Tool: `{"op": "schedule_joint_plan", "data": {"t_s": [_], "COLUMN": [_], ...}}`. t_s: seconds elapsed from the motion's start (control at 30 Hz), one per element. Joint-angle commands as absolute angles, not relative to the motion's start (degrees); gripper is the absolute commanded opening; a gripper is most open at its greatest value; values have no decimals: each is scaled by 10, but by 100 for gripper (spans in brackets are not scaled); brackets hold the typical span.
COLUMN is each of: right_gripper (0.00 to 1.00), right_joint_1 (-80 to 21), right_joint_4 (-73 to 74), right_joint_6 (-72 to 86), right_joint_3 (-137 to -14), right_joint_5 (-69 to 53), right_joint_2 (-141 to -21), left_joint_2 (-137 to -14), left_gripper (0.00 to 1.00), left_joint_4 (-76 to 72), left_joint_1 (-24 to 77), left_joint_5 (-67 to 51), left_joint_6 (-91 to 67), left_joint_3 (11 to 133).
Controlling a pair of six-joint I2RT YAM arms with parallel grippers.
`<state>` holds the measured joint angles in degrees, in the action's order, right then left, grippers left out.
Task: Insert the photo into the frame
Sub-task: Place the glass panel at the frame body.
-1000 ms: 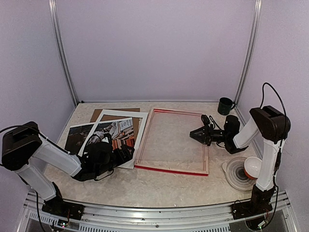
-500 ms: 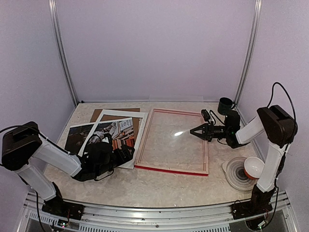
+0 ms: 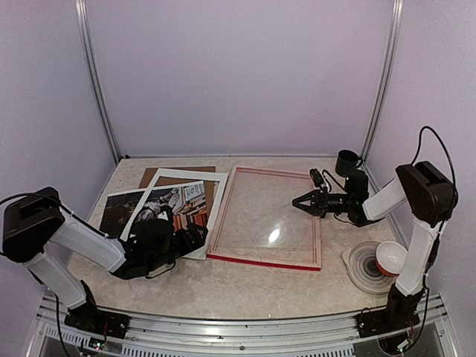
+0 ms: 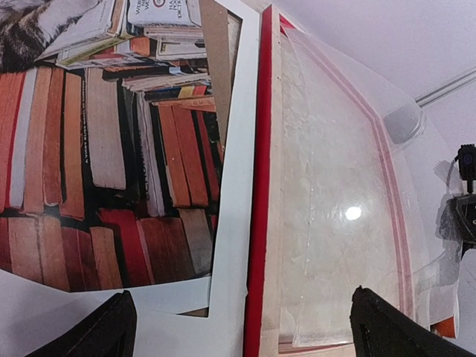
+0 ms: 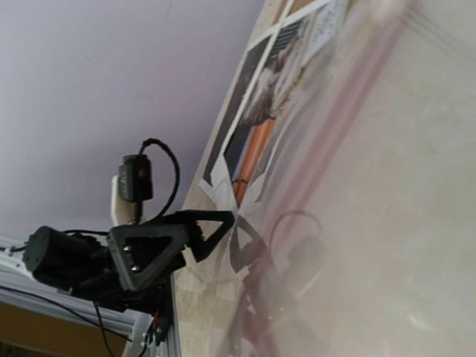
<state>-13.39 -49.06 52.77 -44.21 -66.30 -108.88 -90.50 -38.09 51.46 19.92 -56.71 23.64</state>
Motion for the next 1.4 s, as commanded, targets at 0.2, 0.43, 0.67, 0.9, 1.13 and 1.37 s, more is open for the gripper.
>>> {"op": "schedule_joint_plan", "data": {"t_s": [0.2,0.43,0.67,0.9,1.13,1.37], "right_gripper": [8,8,9,11,13,14], "right_joint_1": [-135,-133,-128,-119,-116,-114], "right_joint_4": [-473,-459,-438,-404,-402,-397], "right_joint_6": [487,476,460,430,430,426], "right_joint_3": [-439,-446,-443,-444,-449,-448], "right_joint_5": [-646,-643,-644,-652,-663,-665], "right_joint_2": [-1122,-1141,-1142,-1146,-1160,-1162], "left_joint_2": [-902,-902,-901,-906,-907,-905], "left_gripper": [99,99,99,99,99,99], "left_joint_4": [-384,-384,-384,-386,-384,-384], "left_joint_1": [519,519,519,519,519,520], "left_joint_5": [203,204,206,203,201,201], "left_joint_6": [-566,-566,-567,-567,-567,-568], "left_joint_3": [236,236,235,238,240,240]}}
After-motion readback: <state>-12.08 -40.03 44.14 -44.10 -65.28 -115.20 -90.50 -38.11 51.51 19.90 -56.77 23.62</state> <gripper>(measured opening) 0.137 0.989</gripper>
